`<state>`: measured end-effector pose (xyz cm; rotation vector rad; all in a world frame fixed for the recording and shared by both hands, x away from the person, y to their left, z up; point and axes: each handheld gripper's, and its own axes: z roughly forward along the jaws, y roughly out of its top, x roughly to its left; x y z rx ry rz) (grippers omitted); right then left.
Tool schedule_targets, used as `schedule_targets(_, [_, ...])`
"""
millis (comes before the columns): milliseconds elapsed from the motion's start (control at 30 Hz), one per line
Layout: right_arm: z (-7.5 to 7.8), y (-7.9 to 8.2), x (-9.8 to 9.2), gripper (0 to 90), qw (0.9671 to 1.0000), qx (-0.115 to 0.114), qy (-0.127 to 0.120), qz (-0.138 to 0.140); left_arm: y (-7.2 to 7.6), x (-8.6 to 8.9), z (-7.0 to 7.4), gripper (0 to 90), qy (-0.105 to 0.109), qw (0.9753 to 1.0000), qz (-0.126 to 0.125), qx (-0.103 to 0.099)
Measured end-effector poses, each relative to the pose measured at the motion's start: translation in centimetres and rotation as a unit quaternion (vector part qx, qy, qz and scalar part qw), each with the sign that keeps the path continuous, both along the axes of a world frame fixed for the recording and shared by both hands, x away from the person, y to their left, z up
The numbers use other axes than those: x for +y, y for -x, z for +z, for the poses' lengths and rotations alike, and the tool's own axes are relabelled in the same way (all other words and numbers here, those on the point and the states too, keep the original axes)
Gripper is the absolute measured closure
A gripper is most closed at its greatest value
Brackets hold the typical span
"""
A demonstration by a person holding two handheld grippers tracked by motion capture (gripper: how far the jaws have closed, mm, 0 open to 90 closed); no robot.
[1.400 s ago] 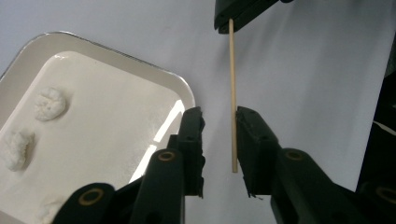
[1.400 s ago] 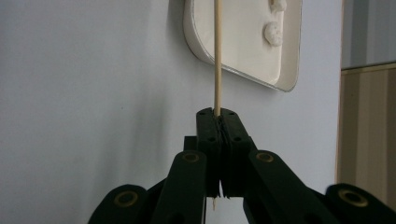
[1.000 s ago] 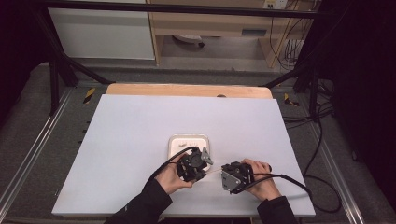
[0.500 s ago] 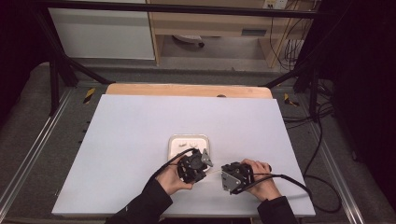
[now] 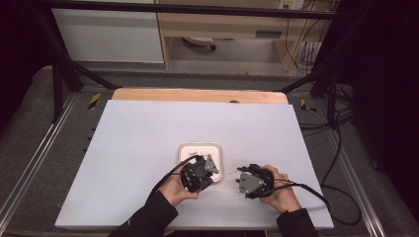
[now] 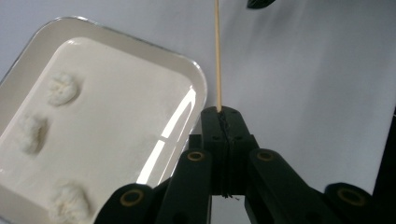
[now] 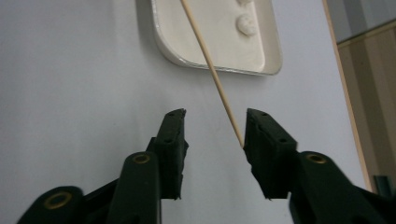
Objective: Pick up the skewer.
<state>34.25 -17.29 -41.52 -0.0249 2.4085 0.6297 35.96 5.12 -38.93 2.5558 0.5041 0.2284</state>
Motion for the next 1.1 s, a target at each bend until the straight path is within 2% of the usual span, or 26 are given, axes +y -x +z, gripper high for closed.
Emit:
schedule_targets(33, [0.2, -0.2, -0.5, 50.2, 0.9993, 0.011, -0.029, -0.019, 0.0, 0.3, 0.0, 89.1, 0.005, 1.0, 0.006, 0.001])
schedule_targets(67, [0.2, -0.2, -0.5, 50.2, 0.9993, 0.011, -0.029, -0.019, -0.1, 0.7, 0.0, 89.1, 0.007, 0.9999, 0.009, 0.0])
schedule_targets(100, [0.2, -0.3, -0.7, 46.5, 0.9982, 0.02, -0.047, -0.032, -0.1, 1.0, -0.1, 89.1, 0.009, 0.9999, 0.013, 0.0])
schedule_targets(133, [0.3, -0.5, -1.2, 41.1, 0.9946, 0.035, -0.078, -0.06, -0.1, 1.3, -0.1, 89.1, 0.01, 0.9998, 0.017, -0.002])
schedule_targets(167, [0.3, -0.5, -1.2, 41.1, 0.9946, 0.035, -0.078, -0.06, -0.1, 1.6, -0.1, 89.1, 0.011, 0.9997, 0.02, -0.003])
schedule_targets(200, [0.3, -0.7, -1.7, 35.4, 0.9903, 0.044, -0.105, -0.08, -0.1, 1.9, -0.1, 89.1, 0.014, 0.9996, 0.023, -0.005])
schedule_targets(233, [0.3, -0.7, -1.7, 35.4, 0.9903, 0.044, -0.105, -0.08, 0.0, 2.2, -0.2, 89.1, 0.017, 0.9995, 0.027, -0.006])
schedule_targets(267, [0.3, -0.7, -1.9, 33.4, 0.988, 0.051, -0.113, -0.092, 0.0, 2.5, -0.2, 89.1, 0.019, 0.9993, 0.031, -0.008])
schedule_targets(333, [0.1, -0.8, -2.3, 29.3, 0.9828, 0.065, -0.134, -0.109, 0.1, 3.3, -0.2, 89.1, 0.028, 0.9988, 0.04, -0.01])
schedule_targets(367, [-0.2, -1.0, -2.7, 25.9, 0.9772, 0.081, -0.147, -0.13, 0.2, 3.7, -0.3, 89.1, 0.033, 0.9984, 0.044, -0.013])
schedule_targets(400, [-0.2, -1.0, -2.7, 25.9, 0.9772, 0.081, -0.147, -0.13, 0.2, 4.1, -0.3, 89.0, 0.038, 0.998, 0.049, -0.015])
schedule_targets(433, [-0.4, -1.1, -3.0, 22.5, 0.9709, 0.096, -0.162, -0.148, 0.3, 4.5, -0.3, 89.0, 0.042, 0.9975, 0.054, -0.016])
schedule_targets(467, [-0.4, -1.1, -3.0, 22.5, 0.9709, 0.096, -0.162, -0.148, 0.4, 4.9, -0.3, 89.0, 0.051, 0.9967, 0.061, -0.018])
schedule_targets(533, [-0.7, -1.1, -3.2, 18.4, 0.9622, 0.117, -0.179, -0.169, 0.5, 5.8, -0.3, 89.0, 0.061, 0.9953, 0.071, -0.022])
schedule_targets(567, [-0.8, -1.2, -3.3, 17.0, 0.9577, 0.128, -0.186, -0.179, 0.6, 6.2, -0.4, 89.0, 0.066, 0.9945, 0.077, -0.025])
schedule_targets(633, [-1.0, -1.3, -3.5, 13.9, 0.9512, 0.141, -0.196, -0.192, 0.8, 7.1, -0.4, 89.0, 0.077, 0.9928, 0.088, -0.029])
schedule_targets(767, [-1.2, -1.4, -3.8, 7.2, 0.9384, 0.169, -0.215, -0.211, 1.2, 8.7, -0.6, 89.0, 0.096, 0.9884, 0.111, -0.037])
schedule_targets(867, [-1.3, -1.5, -3.9, 4.3, 0.9302, 0.186, -0.227, -0.22, 1.6, 9.9, -0.7, 89.0, 0.113, 0.9843, 0.128, -0.044])
schedule_targets(967, [-1.4, -1.5, -3.9, 2.7, 0.9246, 0.195, -0.24, -0.223, 2.0, 11.2, -0.8, 89.0, 0.132, 0.9791, 0.146, -0.05])
schedule_targets(1067, [-1.3, -1.5, -3.9, 1.9, 0.9217, 0.198, -0.245, -0.226, 2.5, 12.4, -1.0, 89.0, 0.144, 0.9744, 0.162, -0.06])
schedule_targets(1100, [-1.3, -1.5, -3.8, 1.7, 0.9191, 0.201, -0.251, -0.228, 2.7, 12.9, -1.1, 89.0, 0.149, 0.9725, 0.167, -0.064])
